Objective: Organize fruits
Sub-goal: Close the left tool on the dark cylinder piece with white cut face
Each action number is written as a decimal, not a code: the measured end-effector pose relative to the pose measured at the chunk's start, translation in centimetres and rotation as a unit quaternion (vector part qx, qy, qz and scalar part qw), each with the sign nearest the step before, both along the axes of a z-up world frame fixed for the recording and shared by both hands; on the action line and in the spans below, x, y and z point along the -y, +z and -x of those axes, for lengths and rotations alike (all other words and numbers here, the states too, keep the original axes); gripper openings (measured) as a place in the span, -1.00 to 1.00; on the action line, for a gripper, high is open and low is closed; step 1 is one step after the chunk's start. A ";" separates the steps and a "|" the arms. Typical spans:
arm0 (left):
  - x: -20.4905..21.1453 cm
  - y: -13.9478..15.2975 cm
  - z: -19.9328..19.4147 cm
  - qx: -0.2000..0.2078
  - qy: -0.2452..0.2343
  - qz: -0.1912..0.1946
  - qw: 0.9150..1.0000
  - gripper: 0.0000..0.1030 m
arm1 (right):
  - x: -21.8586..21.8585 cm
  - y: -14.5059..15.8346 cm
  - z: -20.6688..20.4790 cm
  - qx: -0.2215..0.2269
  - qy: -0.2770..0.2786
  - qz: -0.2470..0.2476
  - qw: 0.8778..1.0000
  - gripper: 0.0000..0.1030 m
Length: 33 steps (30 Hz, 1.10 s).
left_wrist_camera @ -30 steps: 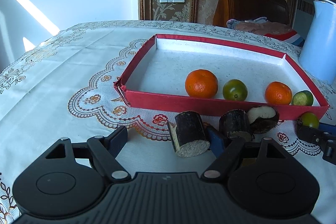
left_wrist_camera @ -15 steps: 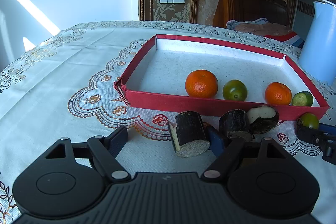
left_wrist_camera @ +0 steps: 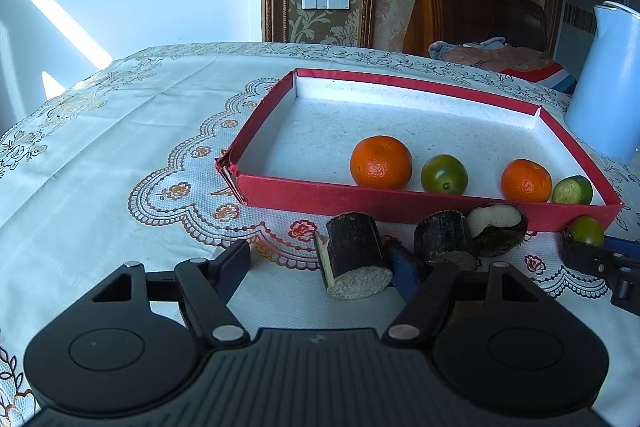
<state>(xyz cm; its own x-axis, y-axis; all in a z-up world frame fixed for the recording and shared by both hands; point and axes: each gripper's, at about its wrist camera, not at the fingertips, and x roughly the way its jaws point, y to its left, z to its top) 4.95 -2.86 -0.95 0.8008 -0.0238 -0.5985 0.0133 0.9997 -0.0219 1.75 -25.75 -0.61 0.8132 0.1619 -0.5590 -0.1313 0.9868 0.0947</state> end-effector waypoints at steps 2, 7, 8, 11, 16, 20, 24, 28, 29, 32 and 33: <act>-0.1 0.0 0.0 0.001 -0.001 0.003 1.000 0.39 | 0.0 0.0 0.0 0.000 0.000 -0.001 1.000 -0.37; -0.1 0.0 0.2 0.006 -0.003 0.005 1.000 0.16 | 0.1 0.0 0.1 0.000 0.000 -0.001 1.000 -0.37; -0.1 0.0 0.2 0.006 -0.003 0.005 1.000 0.13 | 0.1 0.0 0.1 0.000 0.000 -0.001 1.000 -0.37; -0.1 0.1 0.3 0.009 -0.009 0.007 1.000 0.00 | 0.0 0.0 0.1 0.000 0.000 -0.001 1.000 -0.37; -0.2 0.1 0.3 0.011 -0.007 0.009 1.000 -0.09 | 0.0 0.0 0.0 0.000 0.001 -0.001 1.000 -0.37; -0.4 0.2 0.4 0.016 -0.005 0.014 1.000 -0.20 | 0.0 0.0 0.0 0.001 0.000 -0.001 1.000 -0.37; -0.4 0.2 0.5 0.019 -0.005 0.015 1.000 -0.21 | 0.0 0.0 0.0 0.001 0.000 -0.001 1.000 -0.37; -0.4 0.2 0.5 0.021 -0.004 0.015 1.000 -0.22 | 0.0 0.0 0.0 0.001 0.000 -0.001 1.000 -0.37; -0.4 0.2 0.5 0.021 -0.003 0.015 1.000 -0.23 | 0.0 0.0 0.0 0.001 0.000 -0.001 1.000 -0.37; -0.4 0.2 0.6 0.022 -0.003 0.015 1.000 -0.23 | 0.0 0.0 0.0 0.001 0.000 -0.001 1.000 -0.37; -0.4 0.2 0.6 0.022 -0.003 0.015 1.000 -0.23 | 0.0 0.0 0.0 0.001 0.000 -0.001 1.000 -0.37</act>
